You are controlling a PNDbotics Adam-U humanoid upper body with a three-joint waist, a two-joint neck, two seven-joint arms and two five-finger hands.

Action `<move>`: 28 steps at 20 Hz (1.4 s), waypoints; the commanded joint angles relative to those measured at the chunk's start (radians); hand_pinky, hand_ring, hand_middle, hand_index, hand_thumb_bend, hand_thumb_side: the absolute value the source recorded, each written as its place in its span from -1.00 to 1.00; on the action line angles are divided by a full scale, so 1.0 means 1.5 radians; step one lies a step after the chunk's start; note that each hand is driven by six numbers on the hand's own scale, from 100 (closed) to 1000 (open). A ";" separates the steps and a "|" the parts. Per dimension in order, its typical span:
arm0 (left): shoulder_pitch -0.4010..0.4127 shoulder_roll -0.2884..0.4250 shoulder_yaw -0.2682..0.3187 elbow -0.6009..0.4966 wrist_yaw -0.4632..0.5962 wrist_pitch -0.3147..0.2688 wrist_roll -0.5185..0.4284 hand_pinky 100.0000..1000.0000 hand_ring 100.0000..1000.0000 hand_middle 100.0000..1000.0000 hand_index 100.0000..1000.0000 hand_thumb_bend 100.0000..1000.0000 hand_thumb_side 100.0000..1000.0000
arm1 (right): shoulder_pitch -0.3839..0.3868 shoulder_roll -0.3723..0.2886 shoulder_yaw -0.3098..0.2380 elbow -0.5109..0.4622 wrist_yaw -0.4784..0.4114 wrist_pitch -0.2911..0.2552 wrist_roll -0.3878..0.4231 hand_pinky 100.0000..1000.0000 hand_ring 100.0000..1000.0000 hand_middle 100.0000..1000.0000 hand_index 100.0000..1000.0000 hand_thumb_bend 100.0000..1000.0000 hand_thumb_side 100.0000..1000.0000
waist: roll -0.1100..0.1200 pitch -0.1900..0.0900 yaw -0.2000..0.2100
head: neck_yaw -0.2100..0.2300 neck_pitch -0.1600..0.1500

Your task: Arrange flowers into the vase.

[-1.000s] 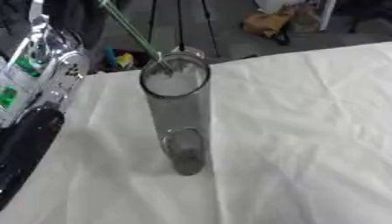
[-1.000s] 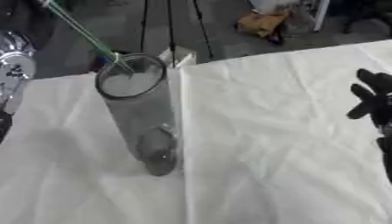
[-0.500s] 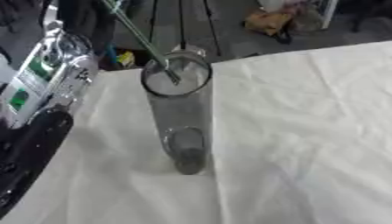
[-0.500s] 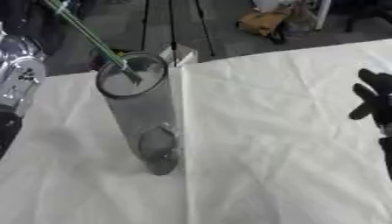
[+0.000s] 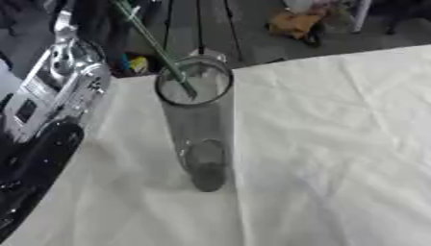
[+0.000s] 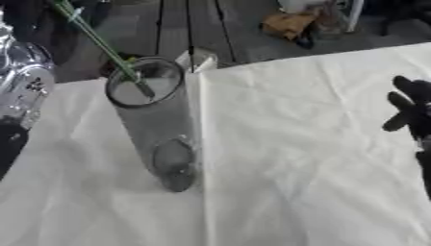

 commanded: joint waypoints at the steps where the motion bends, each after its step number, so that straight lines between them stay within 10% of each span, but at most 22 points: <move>1: -0.013 0.010 -0.001 -0.003 -0.026 0.013 0.002 -1.00 -1.00 -1.00 -0.95 -1.00 0.48 | -0.006 -0.007 -0.005 -0.013 0.004 0.001 0.000 0.98 1.00 -0.04 0.80 -1.00 1.00 | 0.003 0.000 -0.002 | -0.002 -0.003; 28: -0.002 0.018 -0.026 0.008 -0.185 0.084 -0.078 -1.00 -1.00 -1.00 -0.72 -1.00 0.68 | -0.002 -0.006 -0.008 -0.013 0.008 0.004 0.000 1.00 1.00 -0.05 0.81 -1.00 1.00 | 0.004 0.000 -0.003 | -0.003 -0.002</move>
